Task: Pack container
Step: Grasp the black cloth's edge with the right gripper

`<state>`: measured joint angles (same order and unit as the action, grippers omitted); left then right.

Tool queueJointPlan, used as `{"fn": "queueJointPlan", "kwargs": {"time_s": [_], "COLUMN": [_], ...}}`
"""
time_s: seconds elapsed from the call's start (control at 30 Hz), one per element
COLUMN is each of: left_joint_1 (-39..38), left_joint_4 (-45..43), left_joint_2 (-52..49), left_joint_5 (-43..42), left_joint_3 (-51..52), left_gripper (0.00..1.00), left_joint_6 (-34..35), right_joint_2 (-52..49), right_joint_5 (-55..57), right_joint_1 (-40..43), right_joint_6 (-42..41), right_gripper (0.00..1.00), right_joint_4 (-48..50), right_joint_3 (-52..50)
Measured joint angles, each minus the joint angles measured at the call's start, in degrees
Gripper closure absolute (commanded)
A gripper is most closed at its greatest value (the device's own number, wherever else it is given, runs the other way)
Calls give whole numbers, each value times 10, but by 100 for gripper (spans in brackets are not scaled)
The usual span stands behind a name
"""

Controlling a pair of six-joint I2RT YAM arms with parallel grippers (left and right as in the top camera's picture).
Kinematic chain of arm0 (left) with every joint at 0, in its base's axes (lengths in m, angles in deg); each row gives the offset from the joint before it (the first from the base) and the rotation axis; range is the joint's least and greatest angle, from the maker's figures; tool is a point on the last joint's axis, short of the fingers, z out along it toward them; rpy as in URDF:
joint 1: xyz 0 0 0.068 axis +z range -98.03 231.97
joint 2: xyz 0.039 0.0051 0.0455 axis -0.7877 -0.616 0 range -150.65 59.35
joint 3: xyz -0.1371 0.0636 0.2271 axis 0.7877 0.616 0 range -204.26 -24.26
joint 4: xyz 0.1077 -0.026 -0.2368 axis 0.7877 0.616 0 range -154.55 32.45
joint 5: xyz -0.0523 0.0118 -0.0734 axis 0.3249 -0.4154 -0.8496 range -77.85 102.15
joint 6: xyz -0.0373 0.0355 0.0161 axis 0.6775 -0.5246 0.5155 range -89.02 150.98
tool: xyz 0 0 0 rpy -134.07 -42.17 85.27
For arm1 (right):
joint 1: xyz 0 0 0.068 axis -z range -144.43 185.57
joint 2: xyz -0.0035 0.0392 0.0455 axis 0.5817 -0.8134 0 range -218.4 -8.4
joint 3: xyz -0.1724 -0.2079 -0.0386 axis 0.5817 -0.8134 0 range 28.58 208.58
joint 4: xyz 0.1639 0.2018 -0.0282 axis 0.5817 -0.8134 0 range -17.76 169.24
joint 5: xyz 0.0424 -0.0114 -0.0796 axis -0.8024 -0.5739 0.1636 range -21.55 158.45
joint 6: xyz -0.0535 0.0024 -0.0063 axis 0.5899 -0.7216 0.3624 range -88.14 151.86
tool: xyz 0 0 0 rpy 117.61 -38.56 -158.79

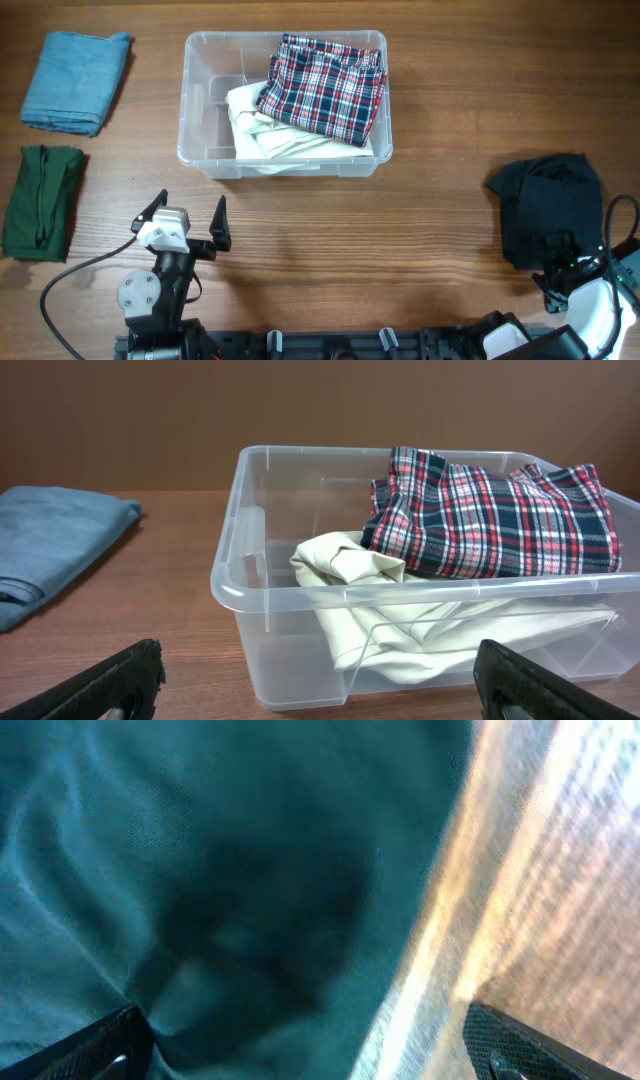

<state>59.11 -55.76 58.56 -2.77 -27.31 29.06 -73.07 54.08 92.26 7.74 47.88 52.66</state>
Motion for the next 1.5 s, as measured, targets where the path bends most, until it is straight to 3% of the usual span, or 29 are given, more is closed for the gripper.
{"fn": "queueJointPlan", "kwargs": {"time_s": [0.57,1.1,1.17,1.23,1.37,1.4,1.5], "left_joint_1": [0,0,0,0,0,0,0], "left_joint_4": [0,0,0,0,0,0,0], "left_joint_2": [0,0,0,0,0,0,0], "left_joint_5": [0,0,0,0,0,0,0], "left_joint_3": [0,0,0,0,0,0,0], "left_gripper": [0,0,0,0,0,0,0], "left_joint_6": [0,0,0,0,0,0,0], "right_joint_2": [-12,-32,-42,-55,-87,-96,-111], "right_joint_5": [-107,-146,-150,-153,-158,-158,-160], "right_joint_1": [4,5,5,5,-2,-5,-10], "right_joint_6": [-42,-117,-125,-132,-143,-147,-157], "right_gripper": [0,0,6,20,85,94,96], "right_joint_4": [281,396,412,429,462,467,481], "right_joint_3": [-85,-117,-117,-118,-123,-125,-130]}}
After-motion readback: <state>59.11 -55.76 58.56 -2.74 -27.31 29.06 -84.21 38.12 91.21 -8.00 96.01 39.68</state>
